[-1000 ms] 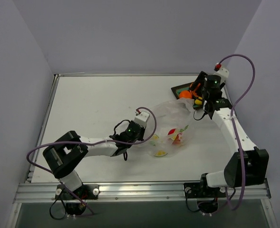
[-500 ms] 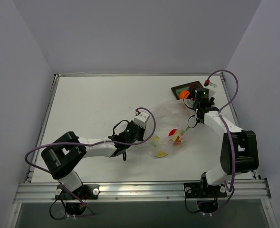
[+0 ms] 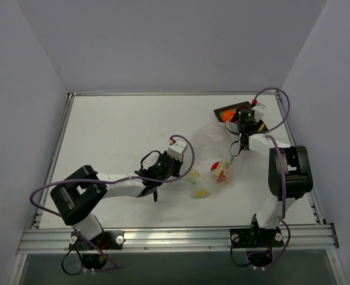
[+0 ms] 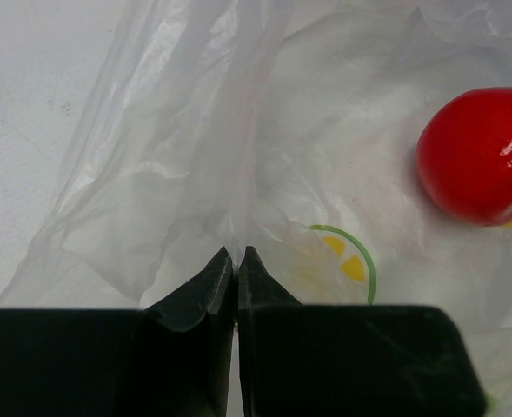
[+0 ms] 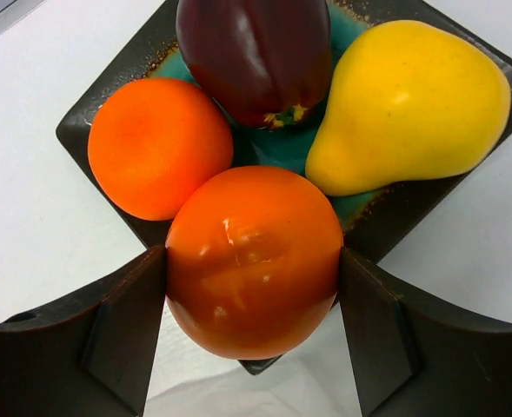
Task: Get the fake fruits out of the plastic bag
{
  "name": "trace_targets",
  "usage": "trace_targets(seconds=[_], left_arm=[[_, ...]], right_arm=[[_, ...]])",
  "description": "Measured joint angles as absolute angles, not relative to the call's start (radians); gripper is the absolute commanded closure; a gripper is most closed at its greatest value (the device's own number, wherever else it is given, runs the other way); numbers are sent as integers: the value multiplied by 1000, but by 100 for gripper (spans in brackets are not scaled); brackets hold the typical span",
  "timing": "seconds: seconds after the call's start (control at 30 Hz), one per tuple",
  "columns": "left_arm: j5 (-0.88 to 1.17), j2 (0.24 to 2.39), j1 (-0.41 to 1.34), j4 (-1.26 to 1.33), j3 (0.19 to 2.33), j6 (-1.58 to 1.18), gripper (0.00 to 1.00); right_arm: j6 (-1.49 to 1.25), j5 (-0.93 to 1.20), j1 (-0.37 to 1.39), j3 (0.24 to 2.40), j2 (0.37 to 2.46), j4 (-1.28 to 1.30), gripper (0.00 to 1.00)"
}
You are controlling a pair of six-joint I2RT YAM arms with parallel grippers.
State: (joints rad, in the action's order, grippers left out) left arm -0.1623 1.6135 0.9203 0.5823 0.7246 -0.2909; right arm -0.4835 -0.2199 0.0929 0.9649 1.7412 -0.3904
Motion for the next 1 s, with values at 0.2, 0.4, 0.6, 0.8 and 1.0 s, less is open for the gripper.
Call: trace_targets(seconds=[0.2, 0.4, 0.6, 0.8, 1.0], left_arm=[[-157, 1613, 928, 583, 725, -291, 98], [-154, 1613, 935, 583, 725, -291, 98], [-154, 1613, 953, 583, 725, -291, 98], [-155, 1613, 990, 582, 725, -290, 98], [-157, 1613, 1019, 583, 725, -290, 98]], right_arm=[[-482, -221, 93, 995, 1798, -414, 35], [-481, -220, 93, 1002, 1795, -405, 13], [-482, -218, 93, 1002, 1694, -354, 6], [-485, -212, 93, 981, 1486, -303, 11], [-471, -208, 156, 875, 1162, -186, 66]])
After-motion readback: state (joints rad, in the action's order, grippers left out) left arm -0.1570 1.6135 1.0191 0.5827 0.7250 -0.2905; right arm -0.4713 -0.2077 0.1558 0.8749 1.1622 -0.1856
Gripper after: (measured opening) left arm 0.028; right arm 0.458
